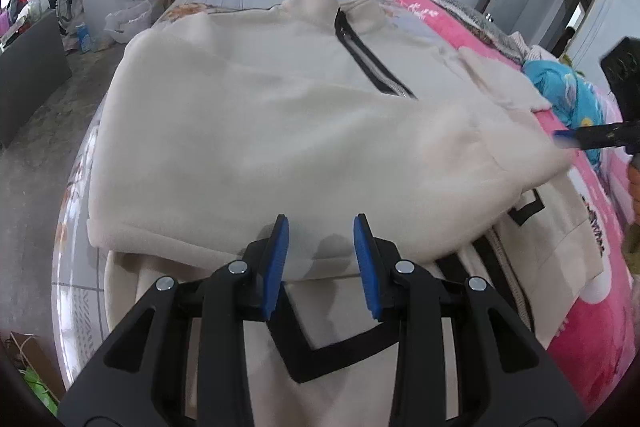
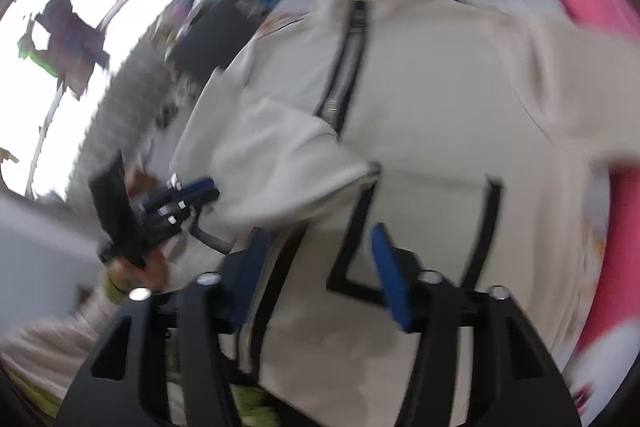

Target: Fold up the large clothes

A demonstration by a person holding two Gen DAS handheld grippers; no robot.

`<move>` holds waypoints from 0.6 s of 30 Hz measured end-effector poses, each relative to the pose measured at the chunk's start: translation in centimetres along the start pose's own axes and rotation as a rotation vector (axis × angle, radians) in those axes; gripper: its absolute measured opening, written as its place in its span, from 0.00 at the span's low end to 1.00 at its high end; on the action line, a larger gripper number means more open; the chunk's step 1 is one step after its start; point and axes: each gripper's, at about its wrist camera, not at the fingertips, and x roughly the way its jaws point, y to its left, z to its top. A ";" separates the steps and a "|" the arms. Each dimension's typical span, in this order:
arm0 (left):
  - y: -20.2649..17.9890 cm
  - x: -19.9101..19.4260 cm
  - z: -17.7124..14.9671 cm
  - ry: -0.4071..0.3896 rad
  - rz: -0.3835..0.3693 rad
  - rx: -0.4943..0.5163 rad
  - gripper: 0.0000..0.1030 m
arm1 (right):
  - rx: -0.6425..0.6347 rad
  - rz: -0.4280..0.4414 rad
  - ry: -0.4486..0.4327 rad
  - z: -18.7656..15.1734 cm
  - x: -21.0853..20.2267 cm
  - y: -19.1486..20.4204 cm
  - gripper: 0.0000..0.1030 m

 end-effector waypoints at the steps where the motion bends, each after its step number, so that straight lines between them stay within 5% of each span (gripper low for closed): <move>1: 0.0 0.0 0.0 -0.001 0.003 0.002 0.31 | 0.069 0.043 -0.003 -0.6 -0.1 -0.9 0.56; 6: -0.2 0.0 -0.1 -0.005 0.019 0.012 0.31 | 0.249 0.194 0.033 -3.0 1.8 -2.1 0.60; 18: 0.1 -0.2 -0.4 -0.025 -0.004 -0.001 0.31 | 0.392 0.180 0.121 -3.1 8.0 -2.1 0.60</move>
